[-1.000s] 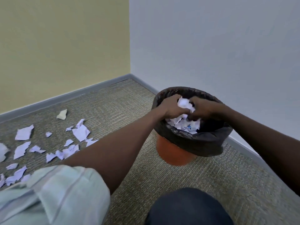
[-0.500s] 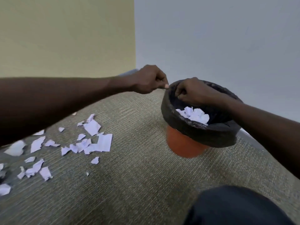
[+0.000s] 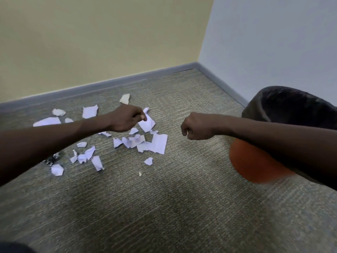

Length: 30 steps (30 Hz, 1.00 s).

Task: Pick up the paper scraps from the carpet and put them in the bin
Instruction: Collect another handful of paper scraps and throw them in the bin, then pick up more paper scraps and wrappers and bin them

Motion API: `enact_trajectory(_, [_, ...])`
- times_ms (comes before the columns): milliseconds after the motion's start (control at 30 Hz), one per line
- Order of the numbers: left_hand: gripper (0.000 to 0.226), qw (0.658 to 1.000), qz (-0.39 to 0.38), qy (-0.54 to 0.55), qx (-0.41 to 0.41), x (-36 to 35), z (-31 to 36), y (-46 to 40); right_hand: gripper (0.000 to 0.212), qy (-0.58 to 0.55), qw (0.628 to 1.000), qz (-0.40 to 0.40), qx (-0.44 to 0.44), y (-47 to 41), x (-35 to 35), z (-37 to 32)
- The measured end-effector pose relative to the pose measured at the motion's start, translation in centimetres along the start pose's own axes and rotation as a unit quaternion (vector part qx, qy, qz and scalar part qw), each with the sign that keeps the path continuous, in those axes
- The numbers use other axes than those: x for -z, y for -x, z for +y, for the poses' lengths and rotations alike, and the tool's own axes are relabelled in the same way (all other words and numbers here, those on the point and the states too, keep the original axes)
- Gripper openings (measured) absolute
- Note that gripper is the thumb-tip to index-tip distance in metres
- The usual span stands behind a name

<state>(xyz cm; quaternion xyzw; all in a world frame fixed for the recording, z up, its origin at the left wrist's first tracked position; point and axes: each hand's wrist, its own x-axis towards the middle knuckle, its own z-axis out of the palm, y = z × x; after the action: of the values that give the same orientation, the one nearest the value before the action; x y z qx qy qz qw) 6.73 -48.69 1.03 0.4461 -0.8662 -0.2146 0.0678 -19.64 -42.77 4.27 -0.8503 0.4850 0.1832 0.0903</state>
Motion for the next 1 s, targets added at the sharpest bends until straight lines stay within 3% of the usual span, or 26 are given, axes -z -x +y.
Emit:
enact_trajectory(167, [0.033,0.985,0.103,0.077,0.119,-5.5,-8.4,4.8,0.031,-0.014,1.000,-0.023,-0.001,-5.7,-1.9,-3.9])
enact_trajectory(233, [0.059,0.969,0.128,0.054,0.206,-8.2,-11.0,7.0,0.040,-0.052,0.998,-0.017,-0.018,-7.6,-3.9,-5.7])
enact_trajectory(333, [0.104,0.934,0.084,0.002,0.347,-11.7,-13.8,10.3,0.059,-0.136,0.988,-0.031,-0.073,-10.2,-8.9,-8.6])
enact_trajectory(433, [0.124,0.932,0.057,-0.008,0.357,-14.4,-15.7,12.1,0.076,-0.208,0.971,-0.033,-0.113,-11.8,-13.2,-11.4])
enact_trajectory(500, [0.117,0.942,0.046,-0.005,0.333,-15.7,-16.7,12.5,0.077,-0.231,0.966,-0.002,-0.120,-12.4,-15.0,-12.7])
enact_trajectory(600, [0.101,0.957,0.043,-0.056,0.283,-17.8,-18.0,13.1,0.056,-0.279,0.952,0.062,-0.110,-12.8,-16.7,-13.4])
enact_trajectory(733, [0.035,0.947,0.237,-0.007,0.215,-17.9,-17.5,13.0,0.014,-0.332,0.932,0.124,-0.069,-13.1,-17.4,-13.0])
enact_trajectory(767, [0.029,0.942,0.268,-0.016,0.200,-17.7,-17.5,12.7,0.008,-0.345,0.926,0.141,-0.061,-13.2,-17.4,-12.8])
enact_trajectory(867, [0.027,0.944,0.270,-0.013,0.191,-17.3,-18.0,11.9,0.005,-0.391,0.886,0.230,-0.097,-13.2,-16.4,-12.0])
enact_trajectory(933, [0.028,0.942,0.275,0.031,0.189,-17.3,-17.7,11.1,0.006,-0.401,0.848,0.308,-0.158,-13.3,-15.5,-10.7])
enact_trajectory(1000, [0.027,0.935,0.300,0.072,0.175,-16.9,-16.6,9.5,0.009,-0.393,0.825,0.336,-0.229,-13.5,-14.7,-8.8])
